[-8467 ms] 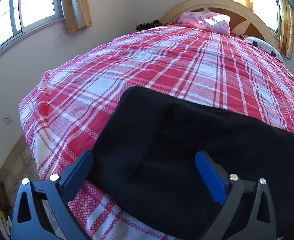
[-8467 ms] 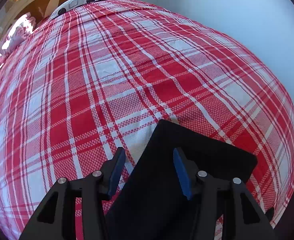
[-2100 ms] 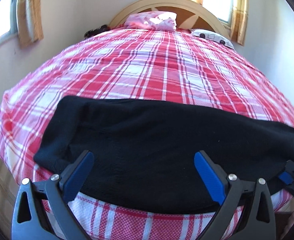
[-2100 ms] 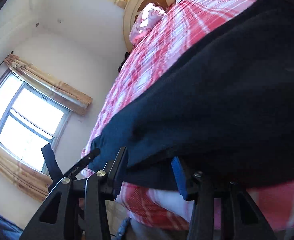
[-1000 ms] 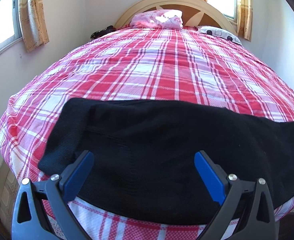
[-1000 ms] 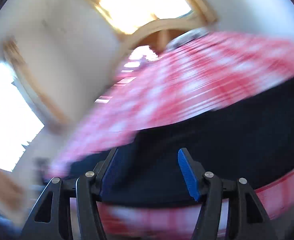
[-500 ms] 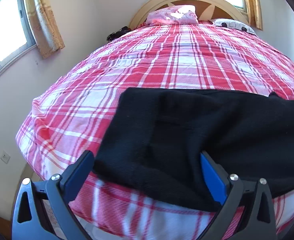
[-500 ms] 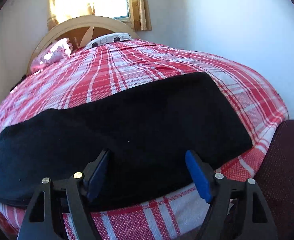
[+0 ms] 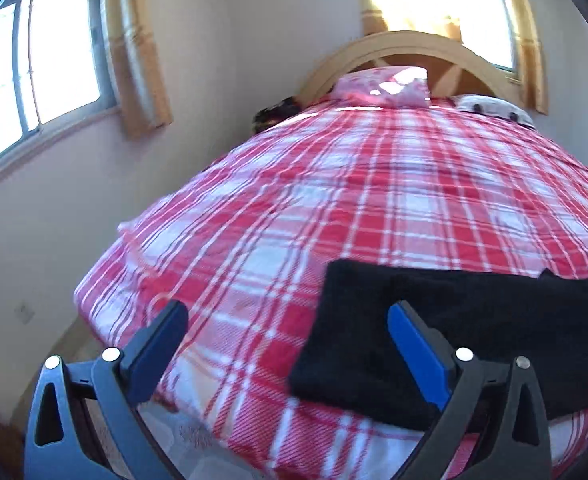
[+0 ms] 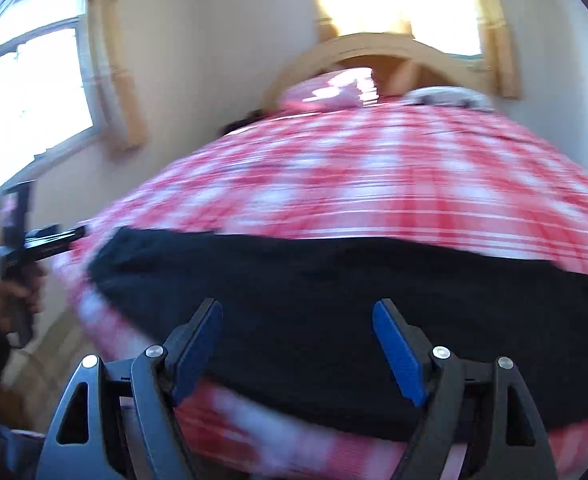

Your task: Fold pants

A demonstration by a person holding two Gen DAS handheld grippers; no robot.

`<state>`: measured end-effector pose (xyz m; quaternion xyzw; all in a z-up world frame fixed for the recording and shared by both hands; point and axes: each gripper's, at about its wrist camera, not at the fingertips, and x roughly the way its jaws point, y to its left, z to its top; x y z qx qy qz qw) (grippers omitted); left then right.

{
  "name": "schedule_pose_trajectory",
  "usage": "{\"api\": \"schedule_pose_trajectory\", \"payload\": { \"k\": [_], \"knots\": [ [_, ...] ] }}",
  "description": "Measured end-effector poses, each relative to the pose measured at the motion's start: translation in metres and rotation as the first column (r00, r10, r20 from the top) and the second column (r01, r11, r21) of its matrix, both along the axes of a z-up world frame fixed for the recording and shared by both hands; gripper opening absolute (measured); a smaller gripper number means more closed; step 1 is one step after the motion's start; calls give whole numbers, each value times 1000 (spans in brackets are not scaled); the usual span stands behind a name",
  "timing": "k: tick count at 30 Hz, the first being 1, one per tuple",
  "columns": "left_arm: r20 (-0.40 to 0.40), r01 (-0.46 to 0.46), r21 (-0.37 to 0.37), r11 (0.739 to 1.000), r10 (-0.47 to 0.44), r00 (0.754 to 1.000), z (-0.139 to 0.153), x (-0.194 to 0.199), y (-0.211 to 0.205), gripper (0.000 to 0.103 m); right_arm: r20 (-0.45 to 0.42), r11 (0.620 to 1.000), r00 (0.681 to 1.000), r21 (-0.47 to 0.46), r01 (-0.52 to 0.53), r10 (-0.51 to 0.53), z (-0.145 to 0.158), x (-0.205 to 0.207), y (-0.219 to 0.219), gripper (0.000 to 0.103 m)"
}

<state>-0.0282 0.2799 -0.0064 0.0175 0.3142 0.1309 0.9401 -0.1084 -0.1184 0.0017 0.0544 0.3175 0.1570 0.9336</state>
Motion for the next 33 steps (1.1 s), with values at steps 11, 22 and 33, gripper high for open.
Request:
{"api": "schedule_pose_trajectory", "payload": {
  "k": [11,22,33],
  "knots": [
    [-104,-86,72,994,93,990,-39,14,0,97,-207,975,954,86,-204,218,-48,49,74,79],
    [-104,41,-59,997,-47,993,-45,41,-54,97,-121,896,938,359,-263,324,-7,156,56,76],
    [-101,-8,-80,997,0,995,-65,35,-48,103,-205,928,907,150,-342,367,-44,189,123,67]
  ]
}}
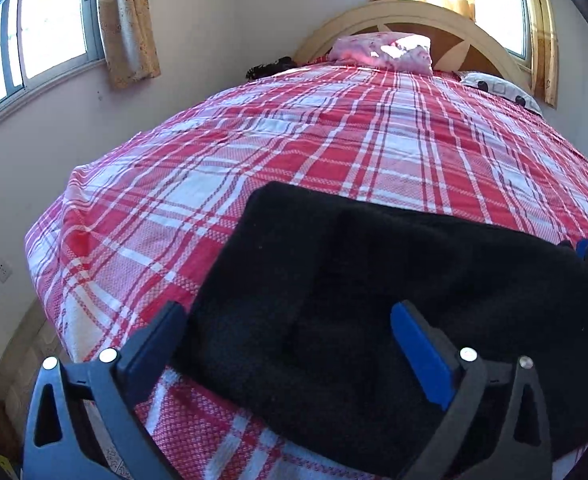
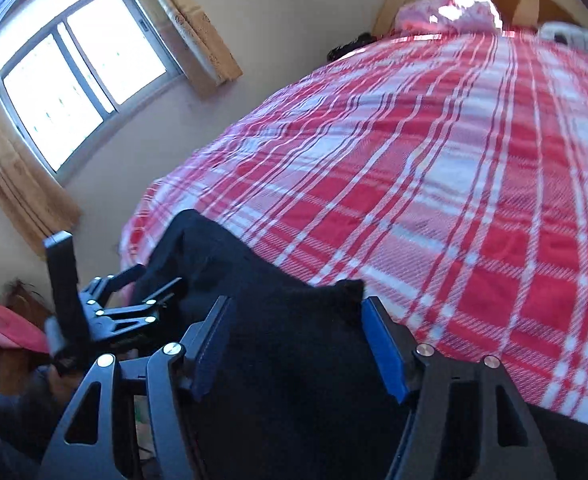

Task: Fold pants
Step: 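Grasp the folded pants edge with the right gripper and lift it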

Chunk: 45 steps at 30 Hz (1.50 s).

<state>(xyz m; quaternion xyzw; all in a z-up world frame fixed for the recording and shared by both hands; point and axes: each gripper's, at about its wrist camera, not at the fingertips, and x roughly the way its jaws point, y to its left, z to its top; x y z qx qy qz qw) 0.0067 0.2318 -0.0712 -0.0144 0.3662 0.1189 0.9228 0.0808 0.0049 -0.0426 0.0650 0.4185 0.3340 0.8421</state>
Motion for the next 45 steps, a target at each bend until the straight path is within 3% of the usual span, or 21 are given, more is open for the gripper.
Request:
{"api": "schedule_pose_trajectory", "payload": {
  "k": [3,6,13,18,24,27,29,31,39,42,45],
  "knots": [
    [11,-1,13,1000,1,1000,-1,-1,-1,103,-1,1000,1000,3,21,-21,3,5,-4,67],
    [10,-1,12,1000,1,1000,-2,0,-1,103,-90,999,995,14,-48,49,-8,8,1,67],
    [8,2,8,1000,-2,1000,-2,-1,-1,103,-108,986,980,30,-166,168,3,-17,2,67],
    [3,7,0,1000,-7,1000,-3,-1,-1,103,-137,981,975,-56,-183,174,-3,-16,-5,67],
    [0,1,-1,1000,-1,1000,-1,1,0,103,-262,955,922,163,-249,285,-10,9,-10,68],
    [-3,1,-4,1000,-1,1000,-1,1,0,103,-301,939,906,262,-221,297,-17,25,-4,68],
    [-4,1,-3,1000,-1,1000,-2,1,-1,103,-308,935,912,310,-172,270,-20,37,-3,68],
    [-4,1,2,1000,-1,1000,-2,1,-1,103,-308,951,927,283,-124,213,-27,46,-1,68],
    [-2,5,2,1000,-5,1000,-2,2,-1,103,-311,902,947,428,60,85,-26,65,-24,68],
    [-4,10,-2,1000,-10,1000,-1,2,0,103,-248,884,966,432,181,-77,-16,77,-50,67],
    [-3,13,-2,1000,-13,1000,-2,3,0,103,-240,864,959,440,246,-151,4,81,-77,67]
  ]
}}
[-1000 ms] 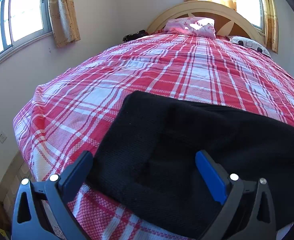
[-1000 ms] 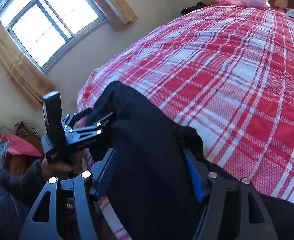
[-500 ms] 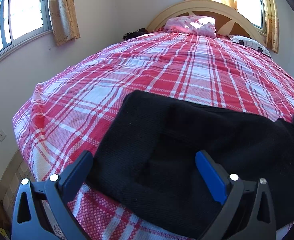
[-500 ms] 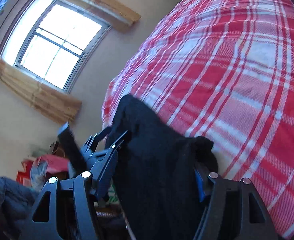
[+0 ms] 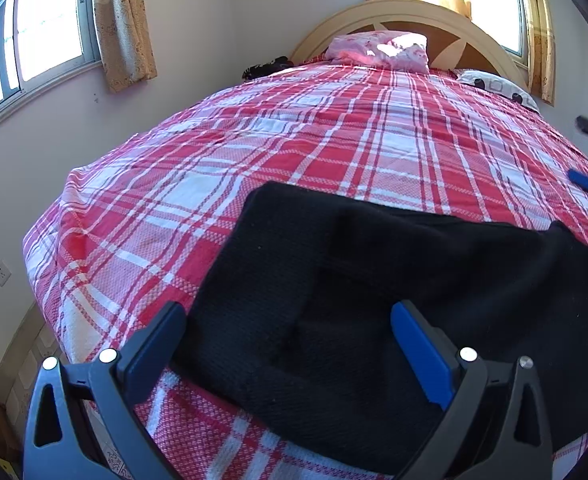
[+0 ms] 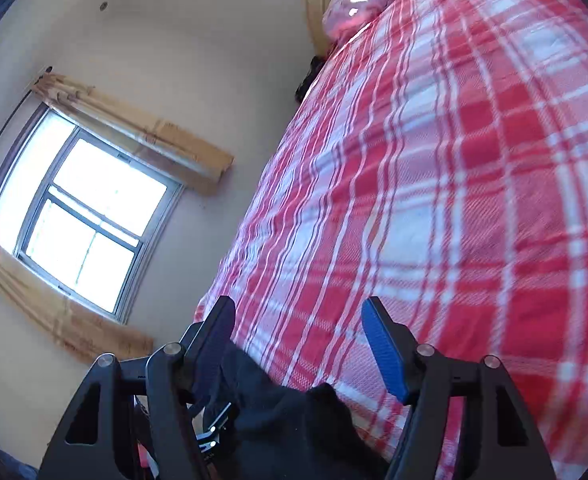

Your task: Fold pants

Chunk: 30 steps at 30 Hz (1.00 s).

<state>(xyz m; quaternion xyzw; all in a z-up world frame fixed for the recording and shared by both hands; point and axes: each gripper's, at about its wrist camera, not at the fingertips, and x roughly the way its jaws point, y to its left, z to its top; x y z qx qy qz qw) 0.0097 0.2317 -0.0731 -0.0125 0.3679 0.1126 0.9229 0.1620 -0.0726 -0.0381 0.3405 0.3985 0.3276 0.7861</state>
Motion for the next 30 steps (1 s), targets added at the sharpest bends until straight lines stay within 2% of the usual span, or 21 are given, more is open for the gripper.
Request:
{"api": "schedule_pose_trajectory", "payload": {
  "k": [1,4,5,6,7,9,11,12,13,17,18,21,24,25,27,28,30],
  "knots": [
    [1,0,2,1000,0,1000,1,0,0,103,31,1000,999,-17,-7,8,9,-5,0,67],
    [-2,2,-3,1000,-2,1000,1,0,1,103,142,984,984,-159,-87,110,40,-33,25,65],
    [-4,4,-5,1000,-4,1000,1,0,1,103,162,974,976,-193,-116,148,44,-42,36,54],
    [-8,7,-6,1000,-7,1000,1,0,1,103,167,961,966,-227,-156,196,44,-51,49,48],
    [-14,10,-7,1000,-11,1000,2,0,1,103,158,952,961,-243,-184,226,40,-56,58,40],
    [-28,17,-16,1000,-18,999,4,1,4,103,116,925,950,-286,-248,291,21,-65,80,34],
    [-39,17,-17,1000,-18,999,4,1,7,103,58,882,949,-391,-264,309,-6,-74,95,27],
    [-38,18,-16,1000,-18,999,3,0,8,103,23,863,956,-436,-255,294,-19,-74,97,18],
    [-35,18,-20,1000,-18,999,3,-1,10,103,32,871,967,-443,-214,254,-26,-74,91,5],
    [-41,3,-50,999,-5,999,4,0,13,103,-41,926,987,-343,-161,156,-31,-73,65,4],
    [-40,-1,-44,999,-1,999,6,0,13,103,-36,926,989,-346,-150,146,-28,-77,63,8],
    [12,-13,7,1000,13,1000,18,-7,6,103,76,923,985,-367,-117,155,-4,-111,54,8],
    [67,20,-2,1000,-20,998,27,-12,-3,103,161,920,983,-391,-13,83,4,-149,30,8],
    [70,45,-12,999,-44,997,28,-12,-7,103,159,913,986,-408,17,52,1,-157,22,9],
    [41,69,2,998,-69,997,27,-6,-18,103,87,872,996,-488,44,-2,-15,-161,11,9],
    [25,73,17,997,-73,997,27,-4,-24,103,74,879,997,-476,37,-3,-22,-167,5,9],
    [32,90,14,996,-90,995,31,-4,-34,103,99,901,994,-425,86,-48,-11,-183,-14,9]
  ]
}}
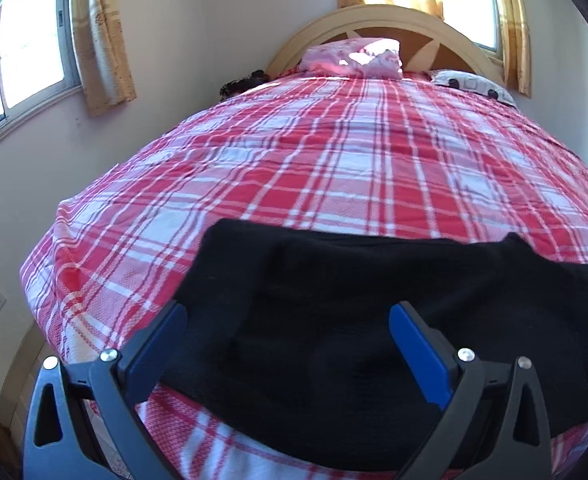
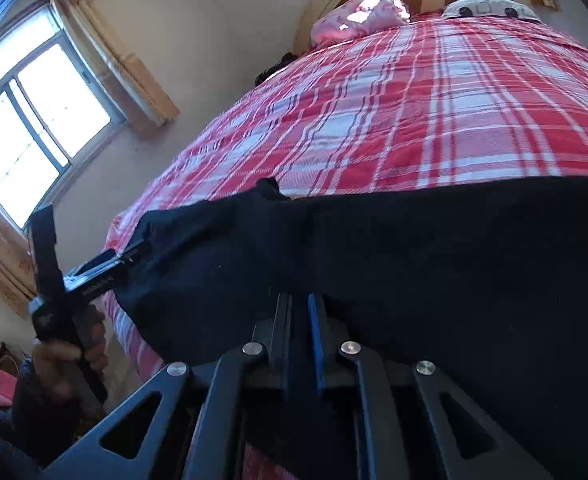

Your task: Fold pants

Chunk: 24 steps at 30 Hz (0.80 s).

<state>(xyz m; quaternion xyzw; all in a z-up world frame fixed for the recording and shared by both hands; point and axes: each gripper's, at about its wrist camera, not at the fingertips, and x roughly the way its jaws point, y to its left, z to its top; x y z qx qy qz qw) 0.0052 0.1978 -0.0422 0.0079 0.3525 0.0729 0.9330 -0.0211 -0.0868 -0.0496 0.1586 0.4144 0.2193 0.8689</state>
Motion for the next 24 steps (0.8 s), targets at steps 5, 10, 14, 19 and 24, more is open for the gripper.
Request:
{"api": "schedule_pose_trajectory", "payload": {
  "k": [5,10,14,19,24],
  "knots": [
    [41,56,-18,998,-55,998,17,-8,-27,103,181,954,943,162,251,-278,54,-54,-108,38],
    [14,105,-10,994,-105,994,18,-9,-56,103,257,715,668,224,662,-699,77,-132,-249,80],
    [-14,135,-40,990,-136,991,17,-6,-76,103,161,449,429,113,887,-889,66,-185,-333,72],
    [-26,172,-21,985,-173,985,19,-8,-105,103,131,413,415,-45,910,-900,44,-210,-373,64],
    [-28,209,49,977,-208,978,21,-17,-125,103,119,454,468,-125,882,-876,35,-205,-377,62]
  ]
}}
